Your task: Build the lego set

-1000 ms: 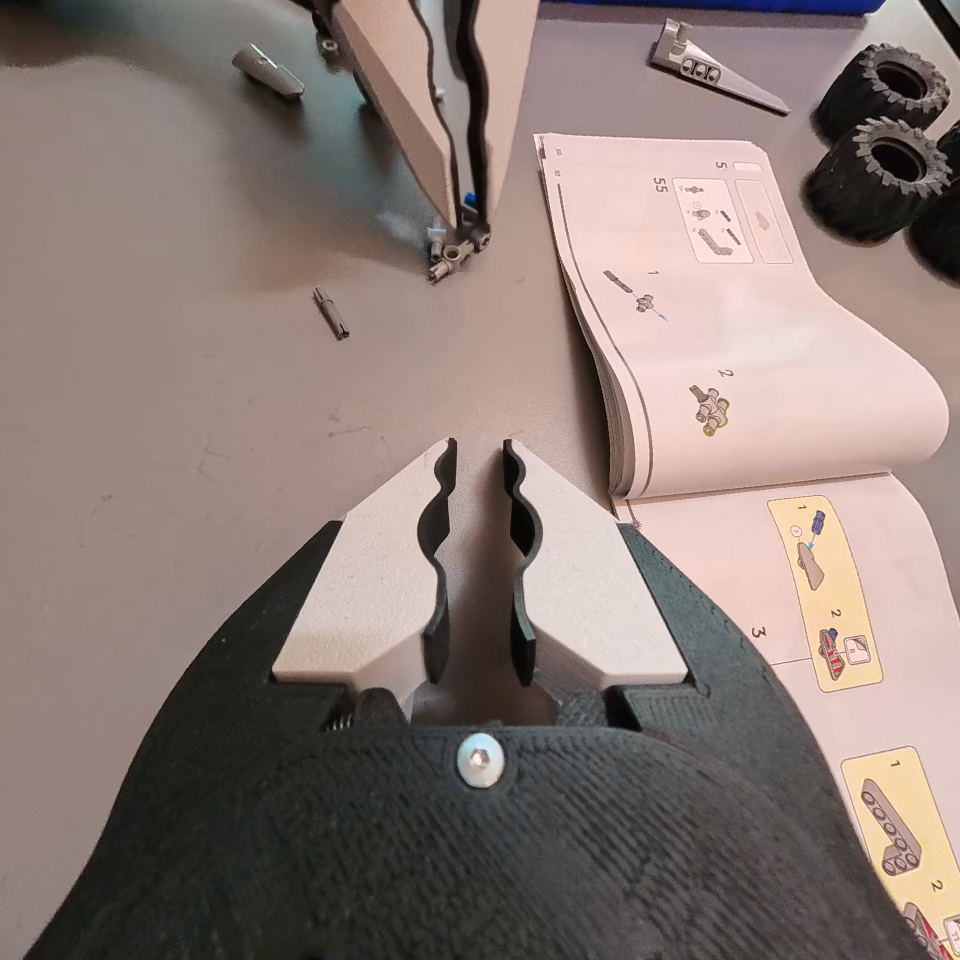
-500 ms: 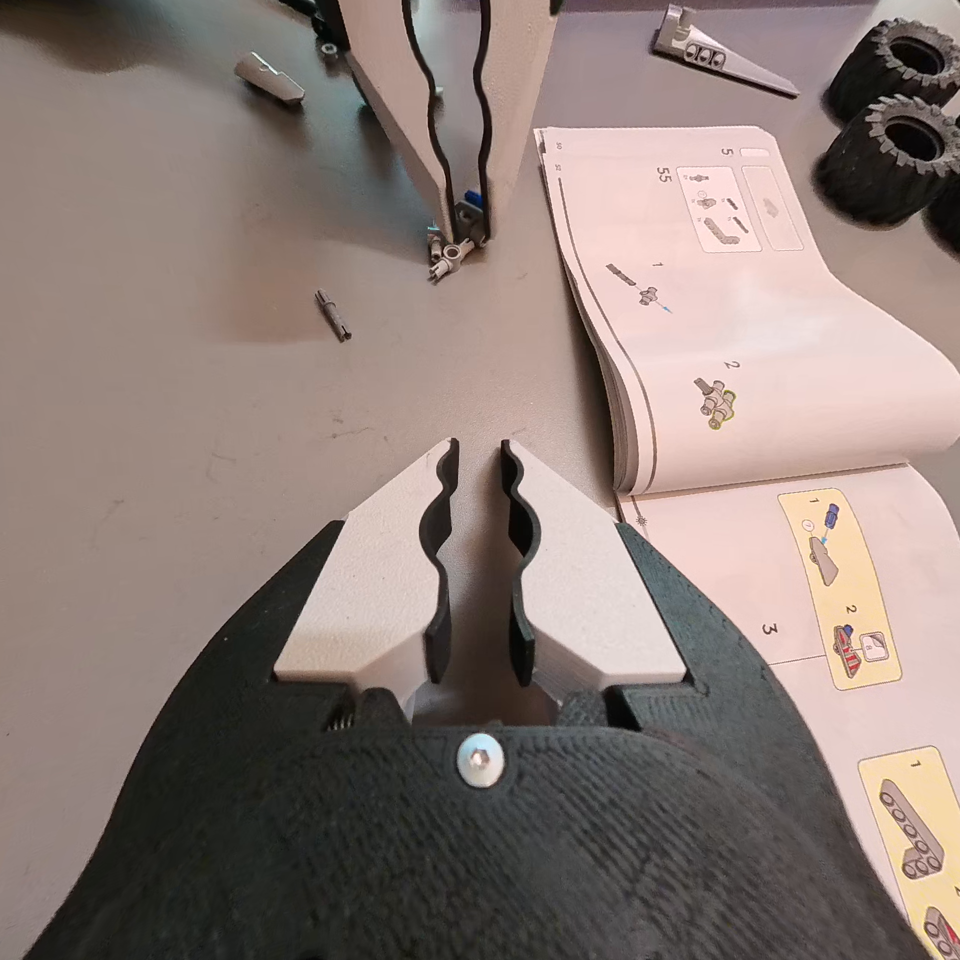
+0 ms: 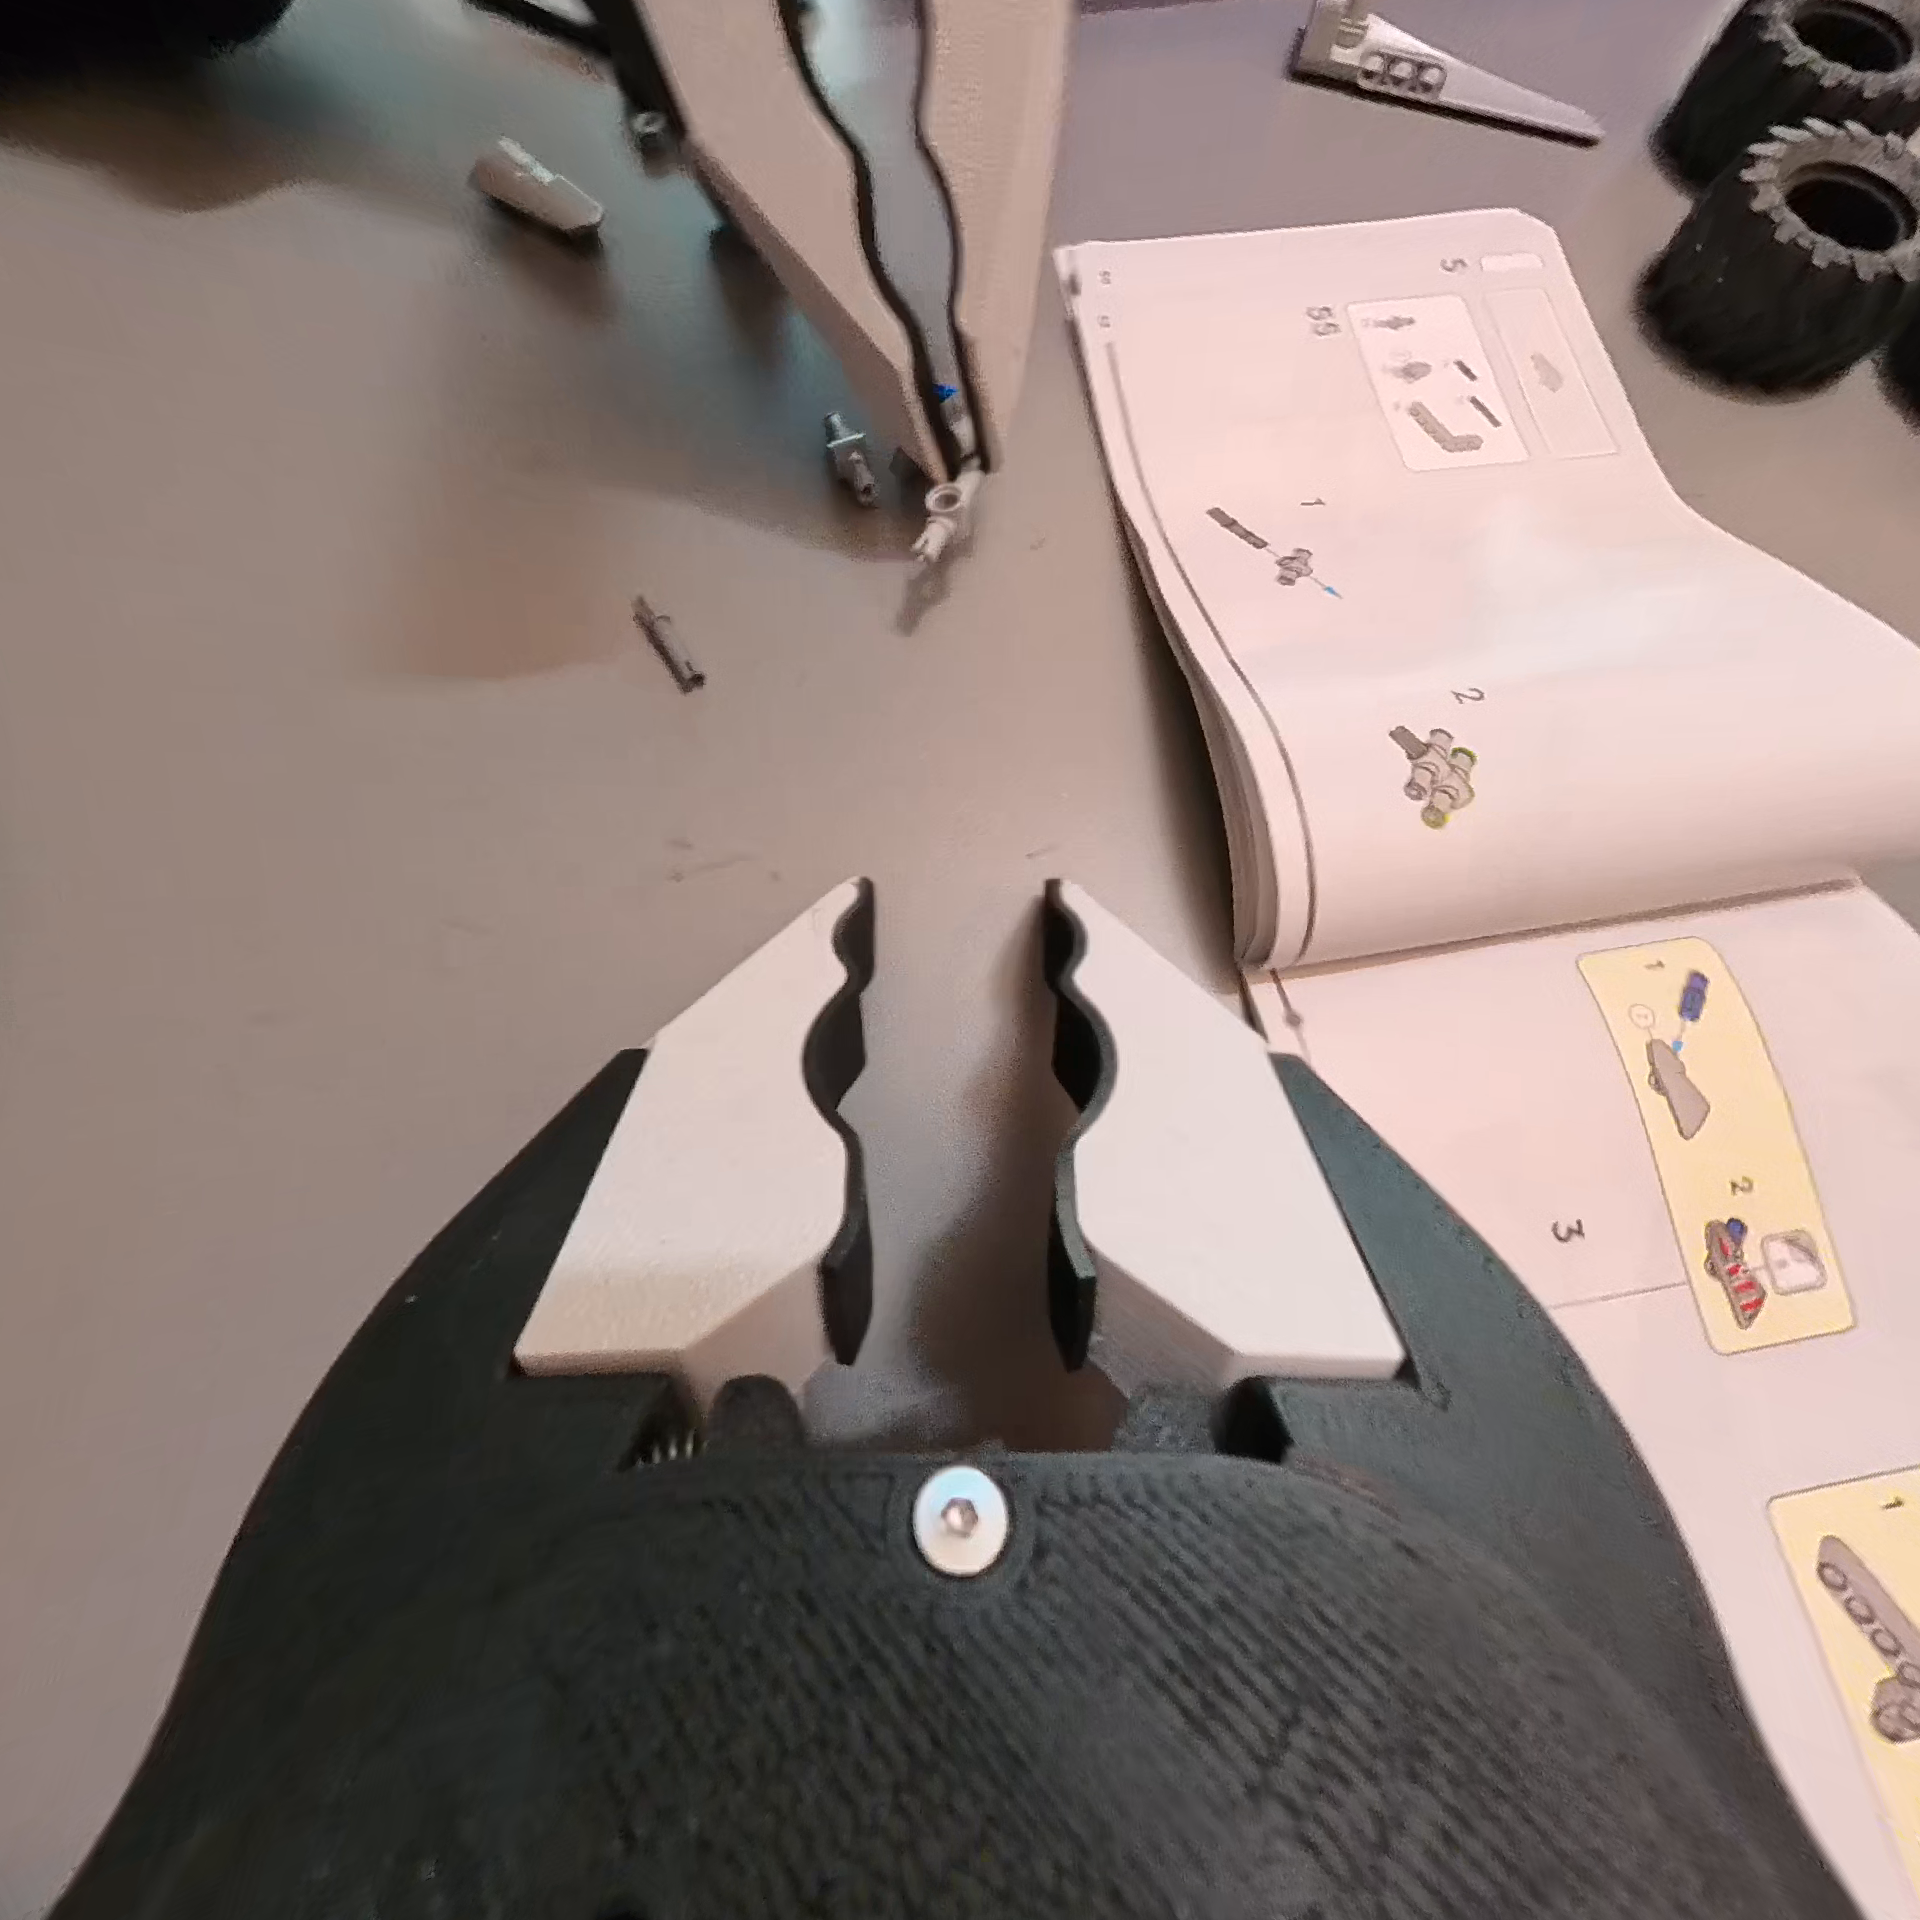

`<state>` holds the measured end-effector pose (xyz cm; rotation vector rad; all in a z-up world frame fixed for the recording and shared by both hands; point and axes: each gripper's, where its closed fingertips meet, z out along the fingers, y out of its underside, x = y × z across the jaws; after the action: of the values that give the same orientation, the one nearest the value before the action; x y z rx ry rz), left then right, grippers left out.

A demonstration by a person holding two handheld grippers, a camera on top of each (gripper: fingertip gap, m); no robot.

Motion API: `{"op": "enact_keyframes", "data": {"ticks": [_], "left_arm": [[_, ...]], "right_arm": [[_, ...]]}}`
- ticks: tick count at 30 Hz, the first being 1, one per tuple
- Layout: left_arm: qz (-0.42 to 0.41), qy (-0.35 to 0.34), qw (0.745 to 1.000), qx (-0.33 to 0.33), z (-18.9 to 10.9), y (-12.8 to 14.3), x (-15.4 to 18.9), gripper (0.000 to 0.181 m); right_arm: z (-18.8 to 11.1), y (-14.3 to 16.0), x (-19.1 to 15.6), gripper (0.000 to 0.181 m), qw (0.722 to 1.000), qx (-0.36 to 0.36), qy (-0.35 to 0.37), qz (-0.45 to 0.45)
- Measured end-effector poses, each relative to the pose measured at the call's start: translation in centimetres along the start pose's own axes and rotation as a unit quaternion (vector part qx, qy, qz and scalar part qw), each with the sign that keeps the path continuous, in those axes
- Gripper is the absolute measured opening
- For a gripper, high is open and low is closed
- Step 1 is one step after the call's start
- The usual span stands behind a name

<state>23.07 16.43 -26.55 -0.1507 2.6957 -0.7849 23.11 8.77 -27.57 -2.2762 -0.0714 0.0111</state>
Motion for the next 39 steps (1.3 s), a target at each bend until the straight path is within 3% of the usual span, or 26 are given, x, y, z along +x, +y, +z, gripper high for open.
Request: {"op": "enact_keyframes", "data": {"ticks": [1, 3, 6, 8, 12, 17, 21, 26, 32, 39], "left_arm": [[0.005, -0.014, 1.000, 0.019, -0.1, -0.6, -0.2, 0.002], [0.022, -0.054, 0.996, 0.061, -0.4, -2.1, -0.5, 0.002], [0.101, -0.211, 0.965, 0.116, -2.0, -4.7, -2.4, 0.002], [0.135, -0.293, 0.938, 0.126, -3.2, -5.8, -2.9, 0.002], [0.182, -0.379, 0.899, 0.121, -4.0, -6.7, -2.7, 0.002], [0.226, -0.420, 0.872, 0.111, -4.3, -8.0, -2.1, 0.001], [0.234, -0.430, 0.865, 0.109, -4.1, -8.3, -2.0, 0.001], [0.226, -0.445, 0.860, 0.107, -4.4, -8.3, -2.5, 0.001], [0.227, -0.462, 0.850, 0.112, -4.9, -8.7, -2.5, 0.000], [0.214, -0.449, 0.859, 0.118, -4.6, -8.4, -2.6, 0.000]], "right_arm": [[-0.1, -0.3, 0.2, 0.036, 1.000, 0.010, 0.001, 0.024], [-0.6, -1.9, 0.6, 0.037, 0.994, 0.062, -0.009, 0.092], [-1.8, -4.6, 0.4, 0.034, 0.968, 0.160, -0.058, 0.183], [-1.9, -5.2, 0.5, 0.037, 0.955, 0.185, -0.069, 0.220], [-2.7, -7.6, -0.1, 0.037, 0.921, 0.266, -0.103, 0.264], [-3.7, -8.7, -0.2, 0.026, 0.908, 0.326, -0.071, 0.254], [-5.3, -9.3, 0.2, 0.011, 0.879, 0.394, -0.052, 0.264], [-5.1, -9.4, -0.2, 0.009, 0.898, 0.378, -0.022, 0.225], [-5.0, -9.5, -0.1, 0.010, 0.900, 0.376, -0.008, 0.219], [-4.9, -8.9, 0.5, 0.011, 0.905, 0.359, 0.009, 0.226]]}}
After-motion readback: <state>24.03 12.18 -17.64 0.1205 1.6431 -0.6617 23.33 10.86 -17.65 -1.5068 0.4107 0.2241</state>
